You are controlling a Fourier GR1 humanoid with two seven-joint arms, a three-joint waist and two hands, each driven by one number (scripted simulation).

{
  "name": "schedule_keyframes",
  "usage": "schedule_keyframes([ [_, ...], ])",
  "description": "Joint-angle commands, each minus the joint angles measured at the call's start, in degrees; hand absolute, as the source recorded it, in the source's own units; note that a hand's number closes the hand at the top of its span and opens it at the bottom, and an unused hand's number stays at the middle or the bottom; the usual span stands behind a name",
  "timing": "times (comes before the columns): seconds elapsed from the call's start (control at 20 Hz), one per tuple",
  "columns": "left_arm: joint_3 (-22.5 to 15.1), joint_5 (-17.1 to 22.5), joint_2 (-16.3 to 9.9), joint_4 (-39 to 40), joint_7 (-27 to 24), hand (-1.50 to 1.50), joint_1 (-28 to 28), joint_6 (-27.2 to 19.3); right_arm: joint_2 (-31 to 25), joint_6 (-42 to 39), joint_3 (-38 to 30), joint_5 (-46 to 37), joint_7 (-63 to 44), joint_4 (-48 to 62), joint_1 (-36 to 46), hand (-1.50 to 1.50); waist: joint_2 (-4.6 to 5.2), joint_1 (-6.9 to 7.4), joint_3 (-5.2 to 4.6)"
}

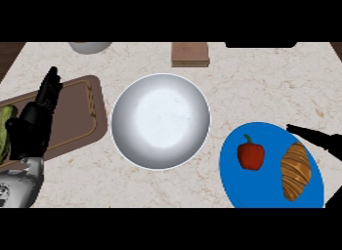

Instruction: Pick the croissant from the plate and place it in the bowl

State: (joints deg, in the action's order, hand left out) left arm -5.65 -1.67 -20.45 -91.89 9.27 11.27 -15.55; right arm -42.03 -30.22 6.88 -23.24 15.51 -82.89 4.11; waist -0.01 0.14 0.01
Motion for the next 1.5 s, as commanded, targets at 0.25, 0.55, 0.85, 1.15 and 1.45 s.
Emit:
schedule_keyframes([
  [0.25,1.19,-3.82,2.81,-1.0,2.63,0.0,1.08,1.92,9.02,3.6,1.92,-9.62,4.68,10.57,4.08,-1.5,0.04,0.1,0.02],
  [0.55,4.93,-3.91,3.42,0.32,-0.15,0.0,0.05,5.15,8.59,2.91,0.45,-14.6,8.48,11.78,4.32,1.5,0.01,-0.04,0.0],
  [0.85,5.55,-5.9,5.08,-0.96,4.64,0.0,2.89,4.72,9.97,6.45,-0.22,-18.11,12.61,11.1,3.74,1.5,-0.01,-0.18,-0.01],
  [1.15,4.46,-7.92,7.89,0.34,3.14,0.0,2.75,4.15,13.74,7.68,-1.37,-18.46,14.23,13.65,6.3,1.5,0.03,-0.14,0.0],
  [1.45,6.36,-7.51,6.78,-0.05,0.38,0.0,-1.35,5.27,18.98,9.33,3.45,-20.01,8.17,-7.24,-4.36,1.5,-0.66,-1.97,-0.2],
])
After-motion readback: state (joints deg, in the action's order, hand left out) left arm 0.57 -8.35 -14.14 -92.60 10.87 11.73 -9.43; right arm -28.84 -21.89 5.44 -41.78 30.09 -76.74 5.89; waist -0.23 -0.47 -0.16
